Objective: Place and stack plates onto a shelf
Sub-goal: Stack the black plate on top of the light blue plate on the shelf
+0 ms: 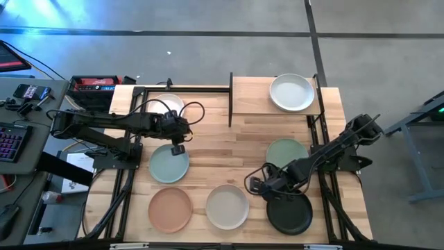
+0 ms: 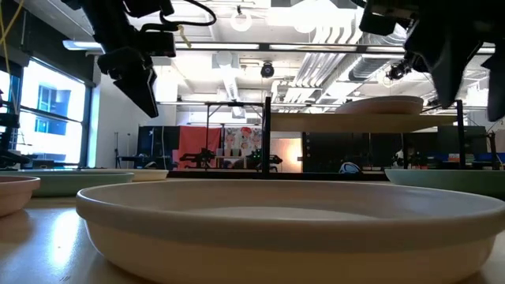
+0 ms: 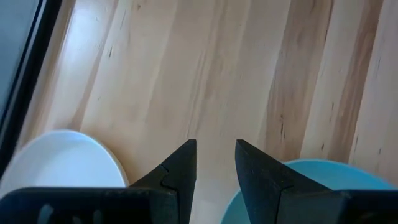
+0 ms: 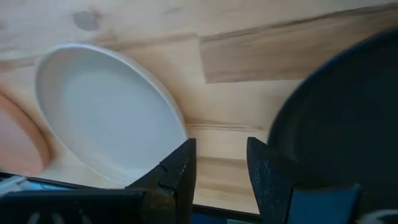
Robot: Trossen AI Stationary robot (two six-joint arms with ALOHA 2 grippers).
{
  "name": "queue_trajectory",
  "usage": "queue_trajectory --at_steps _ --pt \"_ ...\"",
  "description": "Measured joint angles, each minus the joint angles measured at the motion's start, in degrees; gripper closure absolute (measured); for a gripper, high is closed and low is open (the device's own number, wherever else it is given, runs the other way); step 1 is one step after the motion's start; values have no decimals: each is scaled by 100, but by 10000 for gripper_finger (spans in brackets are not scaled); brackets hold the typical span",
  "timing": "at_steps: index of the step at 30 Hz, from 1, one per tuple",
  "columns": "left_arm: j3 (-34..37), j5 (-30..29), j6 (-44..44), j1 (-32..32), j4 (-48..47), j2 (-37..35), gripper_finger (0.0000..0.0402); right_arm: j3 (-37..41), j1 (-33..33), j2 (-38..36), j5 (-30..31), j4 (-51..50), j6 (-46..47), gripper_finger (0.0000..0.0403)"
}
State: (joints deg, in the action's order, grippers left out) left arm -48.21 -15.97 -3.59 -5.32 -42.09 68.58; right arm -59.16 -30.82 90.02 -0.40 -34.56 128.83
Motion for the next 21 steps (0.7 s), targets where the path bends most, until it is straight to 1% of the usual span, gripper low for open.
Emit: queue_trajectory --at_steps 3,9,14,21 --pt "0 0 -408 0 -2 -2 300 0 -42 0 -159 -35 -36 281" --pt "0 0 -1088 0 -2 0 300 0 -299 0 -181 -49 175 281" --pt "0 18 -1661 9 -7 0 300 0 -514 0 -184 -322 406 281" --pt "0 196 -1884 10 -9 -1 300 -2 -535 54 -79 -466 420 281"
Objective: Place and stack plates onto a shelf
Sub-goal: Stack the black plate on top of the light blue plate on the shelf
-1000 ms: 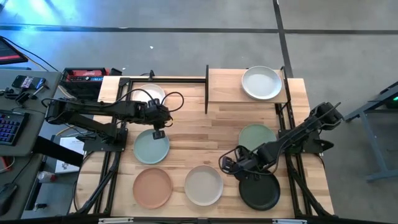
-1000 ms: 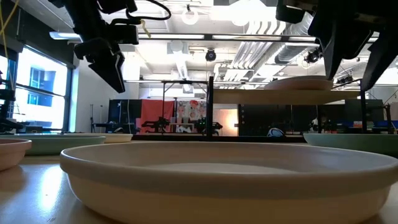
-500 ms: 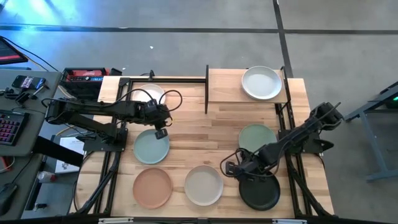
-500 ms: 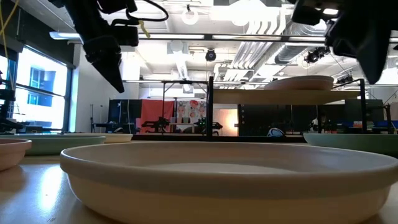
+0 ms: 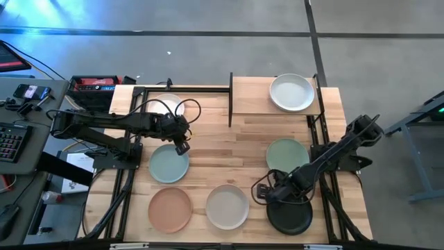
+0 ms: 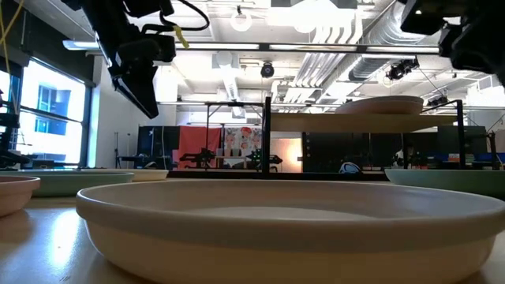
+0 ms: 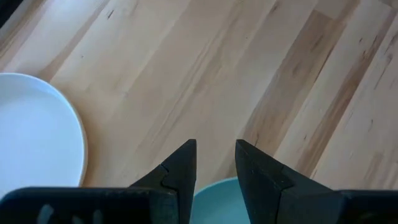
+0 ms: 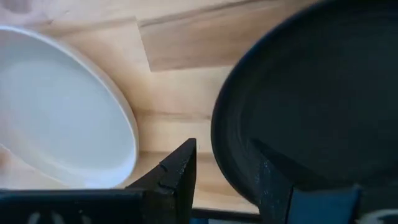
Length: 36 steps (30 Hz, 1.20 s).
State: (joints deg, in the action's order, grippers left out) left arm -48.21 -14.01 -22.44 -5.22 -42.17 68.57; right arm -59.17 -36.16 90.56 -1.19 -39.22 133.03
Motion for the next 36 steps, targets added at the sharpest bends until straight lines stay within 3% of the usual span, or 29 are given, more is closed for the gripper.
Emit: queue_trajectory --at_steps 18,29,32,36 --pt "0 -67 295 -1 9 1 300 0 0 899 -116 699 -20 281" --pt "0 -69 413 -1 26 1 300 -108 15 1189 -511 697 -40 282" --pt "0 -69 446 -1 28 1 300 -219 15 1189 -529 361 -52 299" --pt "0 -69 470 -1 28 1 300 -327 17 1187 -520 195 -180 355"
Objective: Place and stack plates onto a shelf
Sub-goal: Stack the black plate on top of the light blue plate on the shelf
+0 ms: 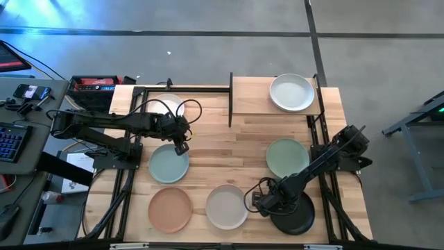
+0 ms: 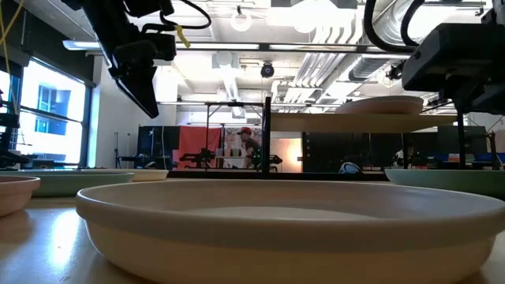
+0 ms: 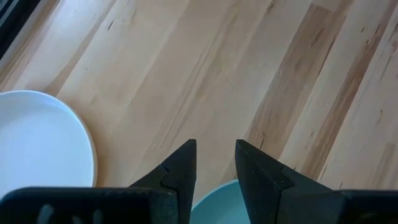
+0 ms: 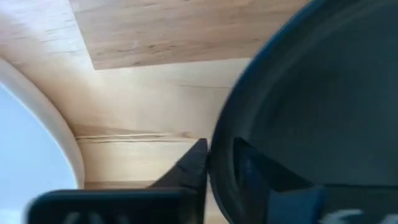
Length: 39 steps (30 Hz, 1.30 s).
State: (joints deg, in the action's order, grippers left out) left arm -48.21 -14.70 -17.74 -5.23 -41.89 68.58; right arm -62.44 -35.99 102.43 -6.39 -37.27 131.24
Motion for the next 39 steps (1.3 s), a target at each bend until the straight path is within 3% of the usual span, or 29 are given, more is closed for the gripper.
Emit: queue_trajectory --at_steps 3,20,29,39 --pt "0 0 -1 0 -2 0 300 -19 0 0 32 -18 -77 394" --pt "0 31 190 0 -31 0 300 -19 -2 0 119 119 -70 401" --pt "0 44 192 0 -31 0 300 -19 -2 0 138 107 -125 382" --pt "0 44 192 0 -31 0 300 -16 0 0 138 -188 -124 326"
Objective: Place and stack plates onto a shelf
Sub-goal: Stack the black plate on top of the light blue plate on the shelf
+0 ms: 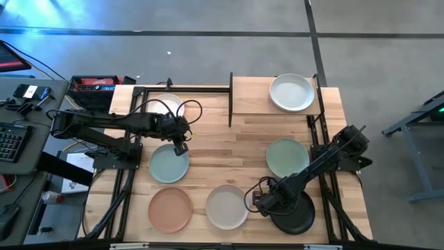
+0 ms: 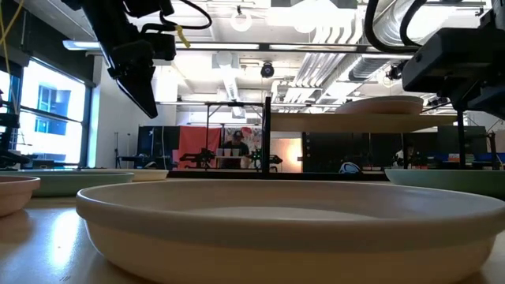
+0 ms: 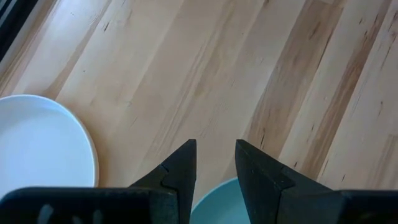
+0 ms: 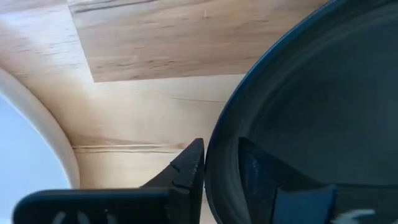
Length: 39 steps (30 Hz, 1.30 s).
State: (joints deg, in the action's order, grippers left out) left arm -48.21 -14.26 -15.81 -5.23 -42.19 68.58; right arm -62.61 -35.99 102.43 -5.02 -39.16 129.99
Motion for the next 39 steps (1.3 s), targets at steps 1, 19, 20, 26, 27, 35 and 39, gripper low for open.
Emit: queue_trajectory --at_steps 1,19,20,26,27,35,39 --pt "0 0 0 0 0 0 300 0 0 0 0 0 0 324" --pt "0 0 149 0 2 2 300 -10 5 141 -110 144 18 384" --pt "0 0 149 1 2 0 300 -11 3 136 -125 159 20 391" --pt "0 0 343 0 2 1 300 -35 -2 105 -183 366 48 397" --pt "0 -1 356 0 1 2 300 -121 -2 105 -132 302 46 398" --pt "0 -2 610 0 2 2 300 -1226 77 103 397 -713 -24 403" --pt "0 -2 832 0 4 2 300 -1790 167 103 726 -1451 -95 401"
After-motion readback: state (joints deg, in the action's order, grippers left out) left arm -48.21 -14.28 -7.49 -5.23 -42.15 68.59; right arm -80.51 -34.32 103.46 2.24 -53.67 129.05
